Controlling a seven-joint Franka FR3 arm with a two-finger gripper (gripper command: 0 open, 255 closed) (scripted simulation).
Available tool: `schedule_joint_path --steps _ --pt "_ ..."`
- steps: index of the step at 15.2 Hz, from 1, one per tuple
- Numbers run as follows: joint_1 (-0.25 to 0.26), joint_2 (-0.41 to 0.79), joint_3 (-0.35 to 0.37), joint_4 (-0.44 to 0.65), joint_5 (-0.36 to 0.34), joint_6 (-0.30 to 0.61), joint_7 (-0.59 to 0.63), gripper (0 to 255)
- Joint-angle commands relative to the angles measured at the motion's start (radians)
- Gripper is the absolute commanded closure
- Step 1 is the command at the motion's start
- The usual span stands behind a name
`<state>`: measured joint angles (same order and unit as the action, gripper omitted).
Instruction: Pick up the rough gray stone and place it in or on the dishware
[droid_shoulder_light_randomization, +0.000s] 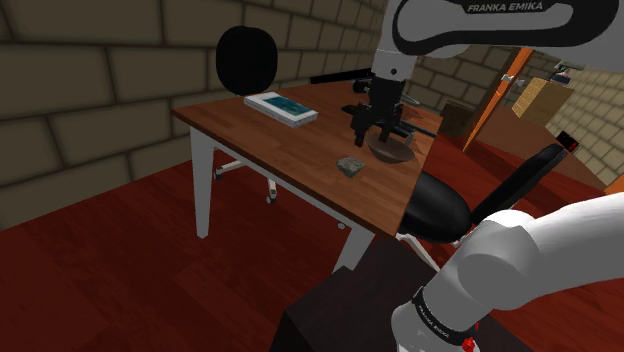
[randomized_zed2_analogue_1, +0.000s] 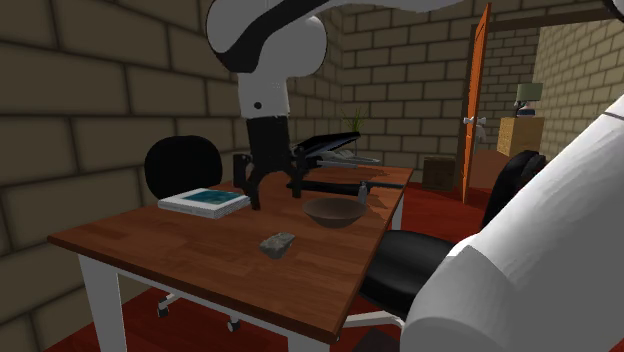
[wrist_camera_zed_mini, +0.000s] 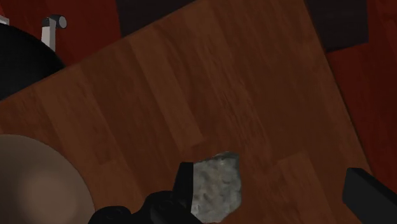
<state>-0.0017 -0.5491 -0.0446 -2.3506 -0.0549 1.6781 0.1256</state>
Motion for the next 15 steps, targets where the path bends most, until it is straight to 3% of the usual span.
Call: schedule_joint_path --steps 1,6,15 --pt "-0.006 0.07 0.001 0.005 -0.034 0.042 -0.007 0" --pt "-0.021 0.251 0.009 0.029 -0.118 0.139 -0.002 0" --pt "-0.029 0.265 -0.002 -0.062 -0.132 0.244 0.002 0"
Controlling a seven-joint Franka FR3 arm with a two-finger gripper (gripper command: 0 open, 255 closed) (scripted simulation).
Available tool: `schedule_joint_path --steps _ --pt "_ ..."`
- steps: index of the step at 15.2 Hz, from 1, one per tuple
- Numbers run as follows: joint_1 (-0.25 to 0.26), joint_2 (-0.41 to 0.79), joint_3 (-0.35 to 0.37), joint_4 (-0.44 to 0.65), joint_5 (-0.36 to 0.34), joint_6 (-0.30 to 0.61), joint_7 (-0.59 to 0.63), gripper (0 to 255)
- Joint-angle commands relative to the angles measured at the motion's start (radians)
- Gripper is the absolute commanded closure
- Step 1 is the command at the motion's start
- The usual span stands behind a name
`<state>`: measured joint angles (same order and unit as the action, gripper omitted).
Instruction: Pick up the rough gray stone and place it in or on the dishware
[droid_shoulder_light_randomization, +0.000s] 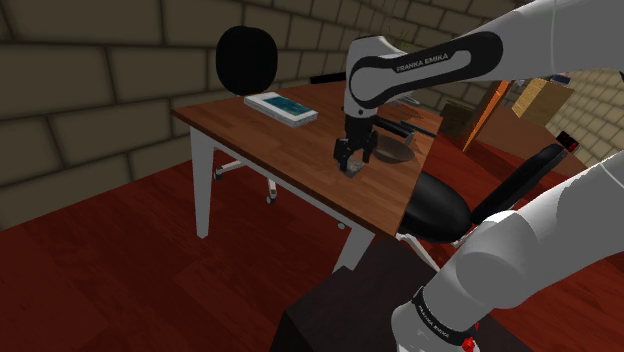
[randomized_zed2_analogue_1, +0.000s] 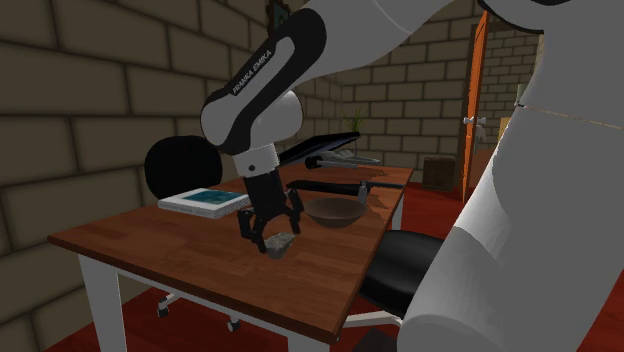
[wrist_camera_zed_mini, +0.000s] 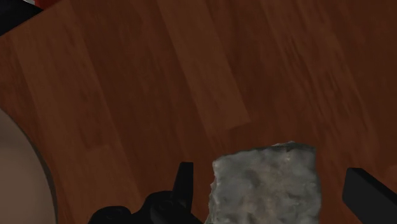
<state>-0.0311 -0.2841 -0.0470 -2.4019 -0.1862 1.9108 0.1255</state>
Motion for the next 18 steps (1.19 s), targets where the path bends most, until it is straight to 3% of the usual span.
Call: schedule_joint_path --steps 1,7,8,18 --pt "0.0 0.0 0.0 -0.01 -0.001 0.011 0.002 0" --pt "0.0 0.0 0.0 -0.01 -0.001 0.011 0.002 0" --pt "0.0 0.0 0.0 -0.01 -0.001 0.011 0.002 255" --pt "0.0 -0.006 0.0 -0.002 0.0 -0.003 0.0 255"
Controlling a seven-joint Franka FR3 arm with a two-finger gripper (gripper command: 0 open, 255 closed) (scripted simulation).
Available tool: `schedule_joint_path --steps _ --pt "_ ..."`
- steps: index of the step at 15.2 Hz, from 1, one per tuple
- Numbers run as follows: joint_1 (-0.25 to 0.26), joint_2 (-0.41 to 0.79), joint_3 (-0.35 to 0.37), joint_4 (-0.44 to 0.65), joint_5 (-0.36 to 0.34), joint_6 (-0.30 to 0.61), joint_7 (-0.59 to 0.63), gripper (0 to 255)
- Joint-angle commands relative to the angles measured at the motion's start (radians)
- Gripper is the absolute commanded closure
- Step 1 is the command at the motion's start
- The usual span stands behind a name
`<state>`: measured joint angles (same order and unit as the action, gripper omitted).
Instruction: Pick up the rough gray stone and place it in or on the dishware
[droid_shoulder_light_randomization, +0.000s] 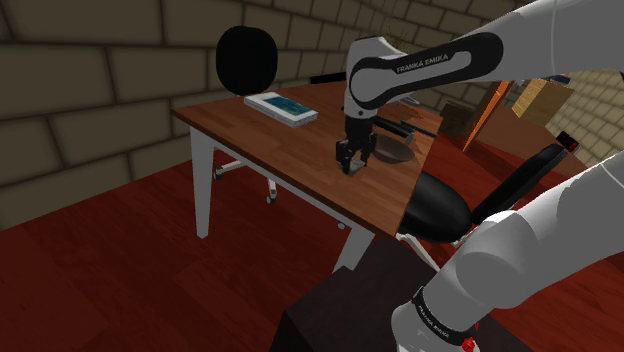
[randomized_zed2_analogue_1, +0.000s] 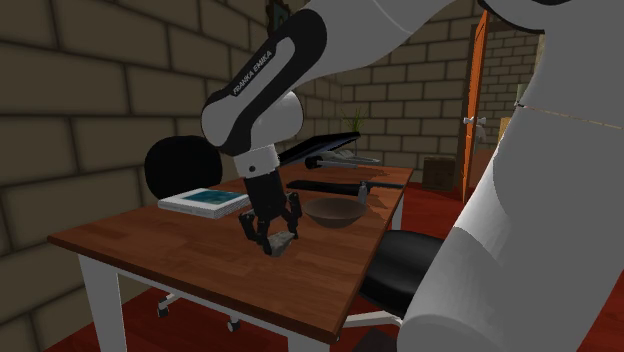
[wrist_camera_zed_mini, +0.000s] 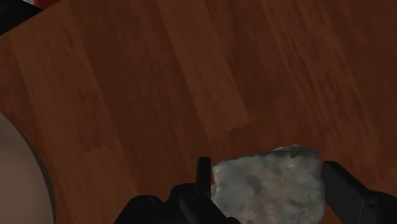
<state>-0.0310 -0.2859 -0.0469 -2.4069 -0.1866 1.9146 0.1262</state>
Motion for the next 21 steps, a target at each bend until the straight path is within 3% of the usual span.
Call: schedule_joint_path --steps 1,21 --pt "0.001 -0.009 0.001 0.012 0.002 -0.021 -0.003 255" --pt "0.004 -0.069 0.01 0.228 0.014 -0.295 -0.041 255"
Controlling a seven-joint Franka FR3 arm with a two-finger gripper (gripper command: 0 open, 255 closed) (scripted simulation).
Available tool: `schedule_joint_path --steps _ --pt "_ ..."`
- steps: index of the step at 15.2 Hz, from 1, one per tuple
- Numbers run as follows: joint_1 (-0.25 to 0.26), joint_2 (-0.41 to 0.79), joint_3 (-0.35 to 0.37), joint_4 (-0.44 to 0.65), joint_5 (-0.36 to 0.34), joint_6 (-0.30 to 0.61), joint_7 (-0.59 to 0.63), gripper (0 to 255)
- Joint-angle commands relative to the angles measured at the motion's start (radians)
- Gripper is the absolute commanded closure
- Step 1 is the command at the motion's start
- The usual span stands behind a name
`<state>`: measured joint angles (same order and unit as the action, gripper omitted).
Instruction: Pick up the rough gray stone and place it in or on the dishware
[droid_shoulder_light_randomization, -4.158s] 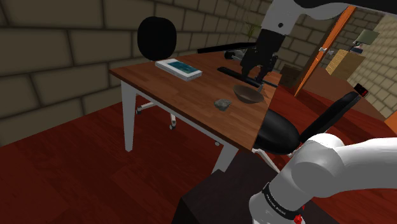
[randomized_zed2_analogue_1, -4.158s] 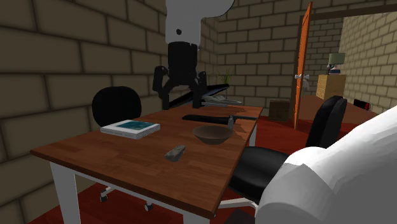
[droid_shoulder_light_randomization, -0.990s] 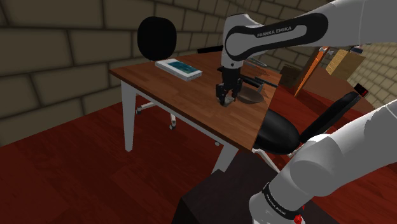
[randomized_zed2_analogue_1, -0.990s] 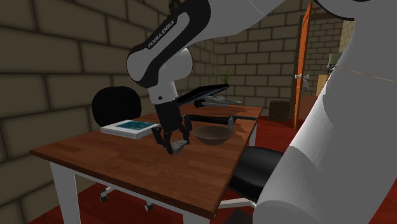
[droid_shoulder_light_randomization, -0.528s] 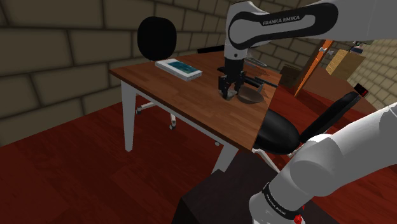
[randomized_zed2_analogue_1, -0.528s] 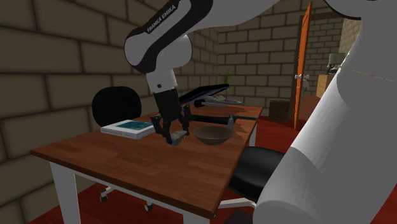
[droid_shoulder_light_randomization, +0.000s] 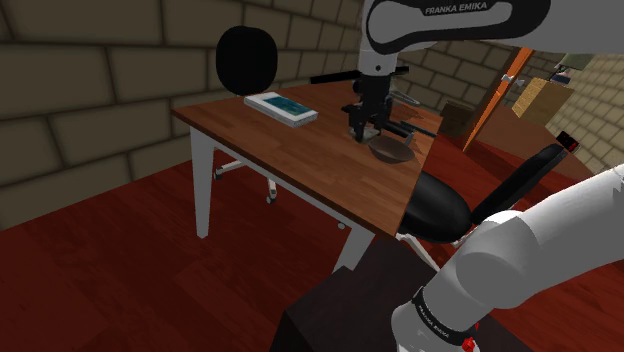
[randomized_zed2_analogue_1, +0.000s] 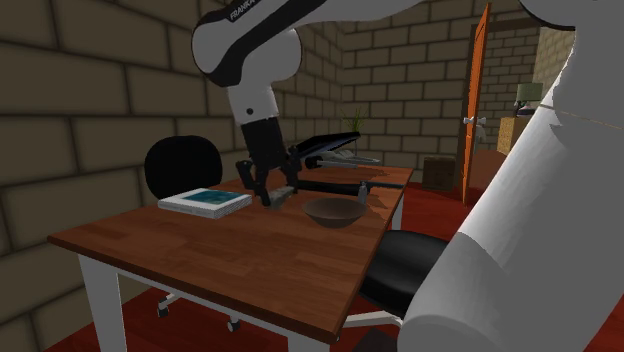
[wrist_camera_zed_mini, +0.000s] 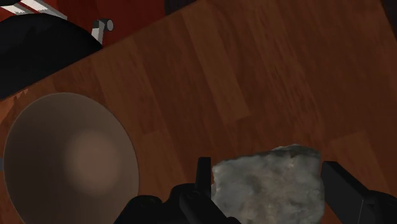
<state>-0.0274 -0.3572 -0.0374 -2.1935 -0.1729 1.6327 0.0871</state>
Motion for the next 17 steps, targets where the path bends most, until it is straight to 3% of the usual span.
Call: schedule_joint_path --steps 1,9,17 --pt "0.0 0.002 0.001 0.024 0.001 -0.023 -0.003 255" --pt "-0.082 0.044 -0.131 0.061 -0.077 0.02 -0.191 255" --pt "-0.158 0.154 -0.26 0.167 -0.116 0.07 -0.384 255"
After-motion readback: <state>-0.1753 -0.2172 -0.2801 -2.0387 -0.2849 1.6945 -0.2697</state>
